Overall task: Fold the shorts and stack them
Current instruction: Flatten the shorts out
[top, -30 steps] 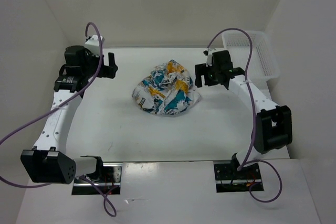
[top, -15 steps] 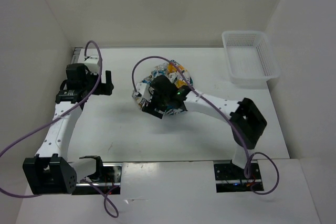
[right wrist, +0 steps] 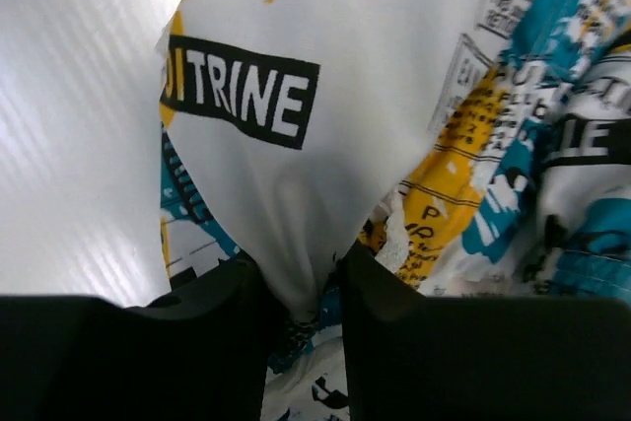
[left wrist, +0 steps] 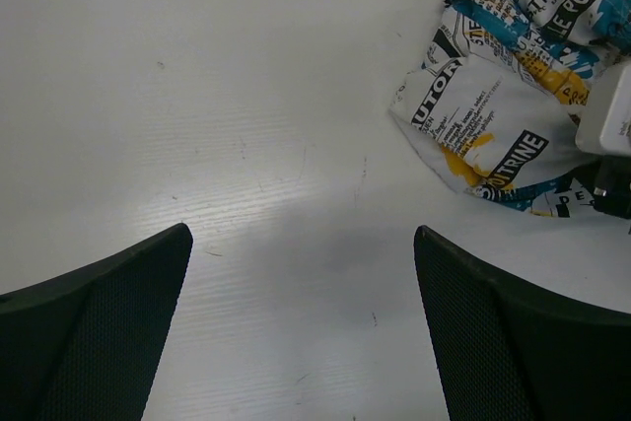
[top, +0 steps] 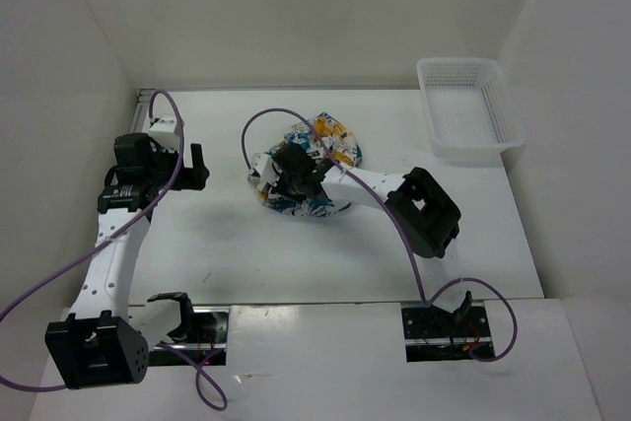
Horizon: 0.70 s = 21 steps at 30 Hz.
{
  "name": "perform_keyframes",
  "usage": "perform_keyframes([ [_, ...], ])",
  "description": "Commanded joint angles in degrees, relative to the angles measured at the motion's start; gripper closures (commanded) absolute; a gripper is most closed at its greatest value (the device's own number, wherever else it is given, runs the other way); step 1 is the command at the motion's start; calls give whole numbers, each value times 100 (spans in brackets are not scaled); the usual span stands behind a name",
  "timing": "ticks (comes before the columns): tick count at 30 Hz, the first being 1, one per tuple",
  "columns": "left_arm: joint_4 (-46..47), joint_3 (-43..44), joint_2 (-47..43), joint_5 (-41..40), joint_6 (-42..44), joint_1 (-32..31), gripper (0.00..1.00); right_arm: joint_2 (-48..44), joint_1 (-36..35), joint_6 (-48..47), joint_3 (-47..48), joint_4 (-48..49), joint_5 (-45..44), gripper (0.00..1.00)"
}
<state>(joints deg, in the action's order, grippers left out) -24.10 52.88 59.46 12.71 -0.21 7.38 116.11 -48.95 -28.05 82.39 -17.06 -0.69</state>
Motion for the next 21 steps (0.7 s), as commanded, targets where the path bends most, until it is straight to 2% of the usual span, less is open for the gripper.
perform_keyframes([
  [1,177,-6,-32,100,21,27,0,16,26,204,514,493,-283,68],
  [2,177,-6,-31,152,21,27,0,16,26,204,602,423,-283,80],
  [4,177,-6,-31,153,21,27,0,-123,26,116,760,205,-221,91],
  [5,177,-6,21,214,21,27,0,-194,26,116,1031,107,-221,100],
  [7,177,47,74,276,21,27,0,-413,26,238,1514,-338,-81,100],
  [9,177,99,144,346,21,27,0,-466,26,353,2804,-858,356,100],
  [10,282,160,145,346,21,27,0,-415,-26,519,3923,-1348,524,100],
  [11,352,231,197,346,21,27,0,-362,-79,581,4499,-1553,665,100],
  [12,510,283,197,207,21,27,0,-187,-228,582,5584,-1920,762,100],
  [15,730,564,250,-101,21,80,0,295,-352,748,7223,-2598,546,100],
  [17,783,731,311,-225,21,80,0,298,-117,915,7099,-2995,264,100],
  [20,784,1030,312,-225,21,80,0,-333,209,925,5433,-2909,-97,100],
  [21,784,1031,312,-155,21,80,0,-544,289,924,4375,-2795,-342,100],
])
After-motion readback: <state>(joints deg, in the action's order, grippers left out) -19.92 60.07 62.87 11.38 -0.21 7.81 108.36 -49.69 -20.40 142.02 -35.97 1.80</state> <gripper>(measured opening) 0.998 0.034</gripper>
